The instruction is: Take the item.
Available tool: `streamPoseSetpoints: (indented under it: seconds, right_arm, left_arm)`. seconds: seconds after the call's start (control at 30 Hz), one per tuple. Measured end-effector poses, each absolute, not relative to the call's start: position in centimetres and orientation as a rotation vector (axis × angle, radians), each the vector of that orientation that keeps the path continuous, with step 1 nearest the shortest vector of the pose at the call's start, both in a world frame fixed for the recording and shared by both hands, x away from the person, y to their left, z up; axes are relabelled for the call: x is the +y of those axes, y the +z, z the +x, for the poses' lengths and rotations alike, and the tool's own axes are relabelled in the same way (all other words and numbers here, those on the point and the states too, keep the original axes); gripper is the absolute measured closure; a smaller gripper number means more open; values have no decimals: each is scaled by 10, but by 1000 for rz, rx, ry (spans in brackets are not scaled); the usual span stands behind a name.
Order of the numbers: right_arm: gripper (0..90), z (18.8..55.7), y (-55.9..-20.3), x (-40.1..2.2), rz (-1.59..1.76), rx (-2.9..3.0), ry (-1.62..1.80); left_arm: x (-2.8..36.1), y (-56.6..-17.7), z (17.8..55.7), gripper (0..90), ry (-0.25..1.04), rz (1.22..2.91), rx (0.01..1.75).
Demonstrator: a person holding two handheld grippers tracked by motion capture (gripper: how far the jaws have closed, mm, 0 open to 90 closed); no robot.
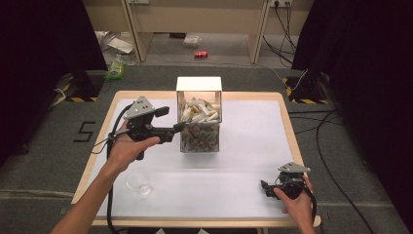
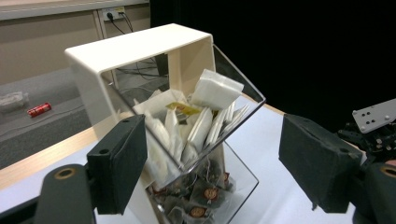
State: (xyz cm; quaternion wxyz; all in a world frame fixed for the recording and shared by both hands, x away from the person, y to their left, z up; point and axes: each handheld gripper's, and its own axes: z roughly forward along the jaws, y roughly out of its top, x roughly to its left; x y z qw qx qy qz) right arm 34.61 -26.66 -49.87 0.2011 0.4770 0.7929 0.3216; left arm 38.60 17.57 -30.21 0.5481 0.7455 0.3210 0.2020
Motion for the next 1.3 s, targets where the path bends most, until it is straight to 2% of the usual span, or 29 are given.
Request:
streamPoseSetpoints:
  seconds: [0.83, 1.3]
  right_arm:
    - [4, 346, -499, -267, 1333, 2215, 899]
    - [4, 346, -499, -267, 1332, 2217, 898]
  left_arm:
    - [117, -296, 421, 231, 497, 1843, 759]
    - [103, -303, 439, 244, 506, 1884, 807]
